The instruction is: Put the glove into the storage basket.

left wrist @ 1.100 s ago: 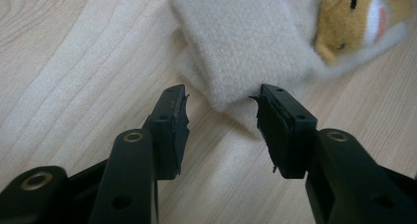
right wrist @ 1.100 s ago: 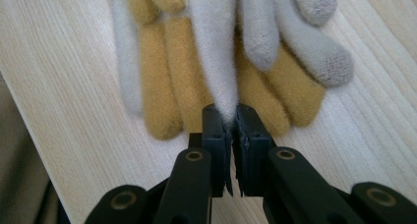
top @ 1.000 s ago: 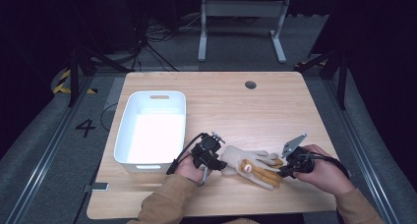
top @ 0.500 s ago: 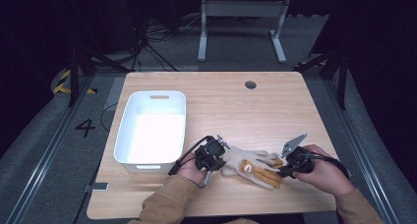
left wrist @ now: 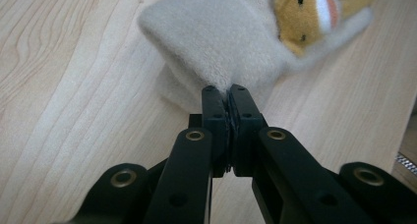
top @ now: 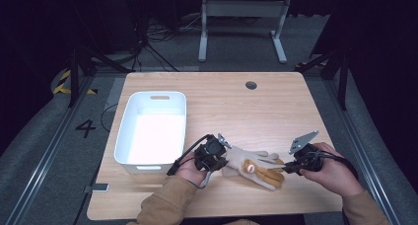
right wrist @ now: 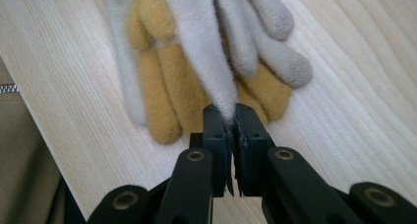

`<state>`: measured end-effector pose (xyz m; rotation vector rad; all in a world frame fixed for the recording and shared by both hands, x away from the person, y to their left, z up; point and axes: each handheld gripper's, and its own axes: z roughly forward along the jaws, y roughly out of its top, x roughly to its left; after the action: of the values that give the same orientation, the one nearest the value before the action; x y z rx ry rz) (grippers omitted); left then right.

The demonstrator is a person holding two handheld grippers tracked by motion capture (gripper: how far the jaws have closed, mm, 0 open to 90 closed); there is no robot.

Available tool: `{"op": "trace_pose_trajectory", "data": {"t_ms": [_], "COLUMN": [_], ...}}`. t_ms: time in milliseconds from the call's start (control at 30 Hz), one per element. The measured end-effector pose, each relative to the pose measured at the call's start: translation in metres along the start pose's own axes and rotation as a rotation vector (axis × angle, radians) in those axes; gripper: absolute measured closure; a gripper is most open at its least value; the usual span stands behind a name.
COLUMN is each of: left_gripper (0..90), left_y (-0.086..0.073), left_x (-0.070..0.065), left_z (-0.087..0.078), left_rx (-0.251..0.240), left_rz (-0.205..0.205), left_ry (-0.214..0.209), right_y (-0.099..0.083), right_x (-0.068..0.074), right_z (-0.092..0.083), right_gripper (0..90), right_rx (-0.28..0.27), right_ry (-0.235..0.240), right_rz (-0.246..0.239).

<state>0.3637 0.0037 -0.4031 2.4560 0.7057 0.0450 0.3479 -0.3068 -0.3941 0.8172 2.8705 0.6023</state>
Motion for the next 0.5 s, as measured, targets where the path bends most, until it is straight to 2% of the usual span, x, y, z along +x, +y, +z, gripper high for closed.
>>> {"op": "trace_pose_trajectory", "data": {"t_ms": [133,300,333,500], "left_gripper": [88.0,87.8,87.8,87.8], "left_y": [0.001,0.001,0.001,0.000], "left_x": [-0.003,-0.004,-0.005,-0.010], "left_z": [-0.004,-0.009,-0.009,-0.010], "left_rx": [-0.007,-0.025,-0.034,-0.031], "left_rz": [0.004,0.005,-0.003,0.011], "left_ry": [-0.002,-0.001,0.001,0.005], "right_y": [0.000,0.000,0.000,0.001], "right_x": [0.000,-0.002,-0.002,-0.007], "right_z": [-0.007,-0.018,-0.020,-0.025], "right_gripper": [85.8,85.8,85.8,85.9], "right_rx": [-0.015,-0.062,-0.076,-0.106], "right_ry": [-0.021,-0.057,-0.068,-0.098], "right_rz": [0.008,0.013,0.019,0.049]}}
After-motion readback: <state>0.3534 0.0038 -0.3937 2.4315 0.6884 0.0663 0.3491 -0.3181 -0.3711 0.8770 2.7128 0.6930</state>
